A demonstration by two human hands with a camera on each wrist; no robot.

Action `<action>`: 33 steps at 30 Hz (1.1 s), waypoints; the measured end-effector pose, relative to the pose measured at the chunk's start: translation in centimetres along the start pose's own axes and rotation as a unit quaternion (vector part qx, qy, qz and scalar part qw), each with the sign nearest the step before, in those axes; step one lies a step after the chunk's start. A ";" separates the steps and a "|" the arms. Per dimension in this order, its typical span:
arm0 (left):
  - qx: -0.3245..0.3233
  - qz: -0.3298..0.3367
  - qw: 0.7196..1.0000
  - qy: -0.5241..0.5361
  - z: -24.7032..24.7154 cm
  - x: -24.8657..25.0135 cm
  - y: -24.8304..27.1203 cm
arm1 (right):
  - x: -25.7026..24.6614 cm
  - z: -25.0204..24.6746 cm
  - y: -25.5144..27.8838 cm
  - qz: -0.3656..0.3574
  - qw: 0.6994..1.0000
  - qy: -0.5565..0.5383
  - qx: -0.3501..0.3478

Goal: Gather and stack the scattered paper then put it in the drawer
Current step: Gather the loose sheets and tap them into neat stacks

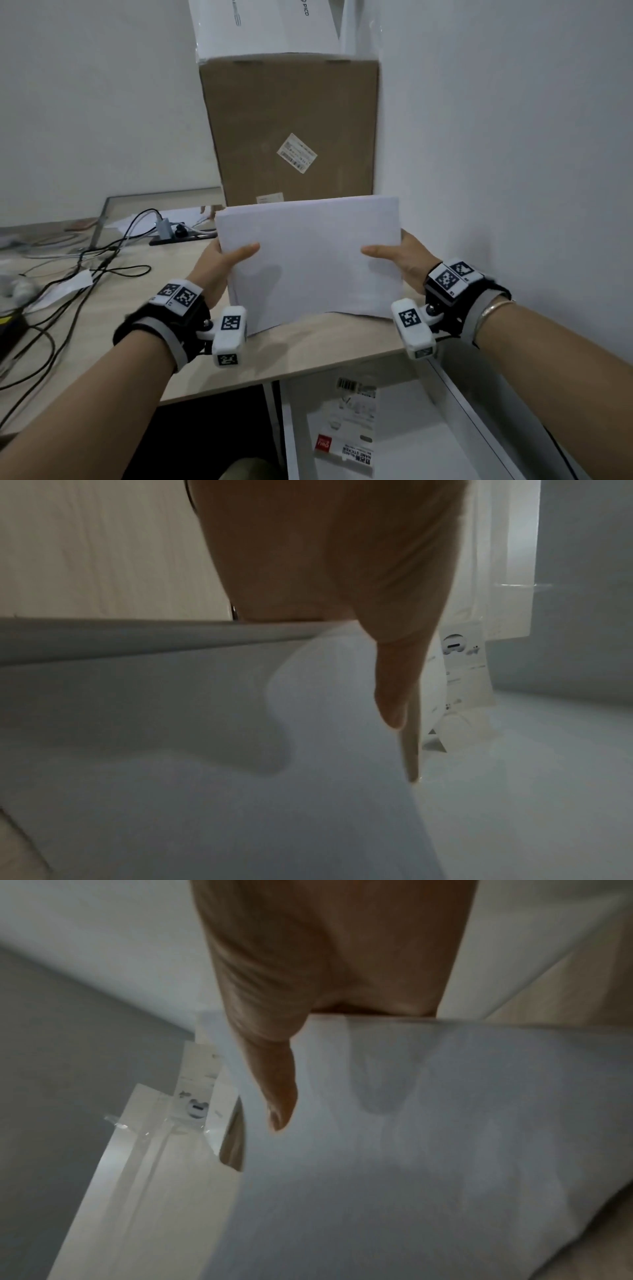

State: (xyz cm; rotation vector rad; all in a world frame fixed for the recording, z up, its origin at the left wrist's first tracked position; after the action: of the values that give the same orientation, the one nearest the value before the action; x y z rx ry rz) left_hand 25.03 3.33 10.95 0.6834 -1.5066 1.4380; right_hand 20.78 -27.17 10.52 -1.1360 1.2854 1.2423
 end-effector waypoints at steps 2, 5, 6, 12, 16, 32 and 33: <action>0.017 -0.013 1.000 0.000 -0.4 -0.8 0.1 | 0.7 -0.5 -0.4 0.008 0.999 -0.032 -0.005; -0.035 -0.040 0.999 -0.001 0.5 -1.2 0.2 | 1.4 -0.4 -0.3 0.033 0.998 -0.016 -0.046; -0.037 -0.051 0.998 -0.001 0.6 -1.4 0.1 | 1.6 -0.5 -0.4 0.038 0.999 -0.012 -0.037; -0.008 -0.039 0.999 0.023 0.3 -0.3 -0.8 | -0.5 -0.6 -0.2 -0.007 0.998 -0.020 0.052; -0.083 -0.064 0.994 0.016 0.0 -0.3 -0.7 | -1.2 0.2 -0.3 0.013 0.999 0.012 -0.029; 0.137 -0.135 0.976 -0.099 -0.9 -4.2 -0.6 | 1.6 -1.4 -0.6 0.031 0.987 0.104 0.123; 0.141 -0.131 0.973 -0.128 -1.2 -3.5 -0.9 | 0.3 -1.4 -0.3 0.016 0.985 0.122 0.118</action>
State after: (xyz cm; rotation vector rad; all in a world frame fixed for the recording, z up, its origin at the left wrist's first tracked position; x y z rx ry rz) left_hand 27.55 3.67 8.15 1.2349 -1.3513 1.4099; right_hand 21.04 -28.59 10.22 -1.1228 1.5941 0.9634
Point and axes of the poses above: each hand's wrist, its own y-axis away from the middle knuckle, its own z-axis out of the palm, x = y × z, the point moved 7 cm from there along -y, towards the middle knuckle, and after that the axes turned 14 degrees about z, right-handed, at the moved point
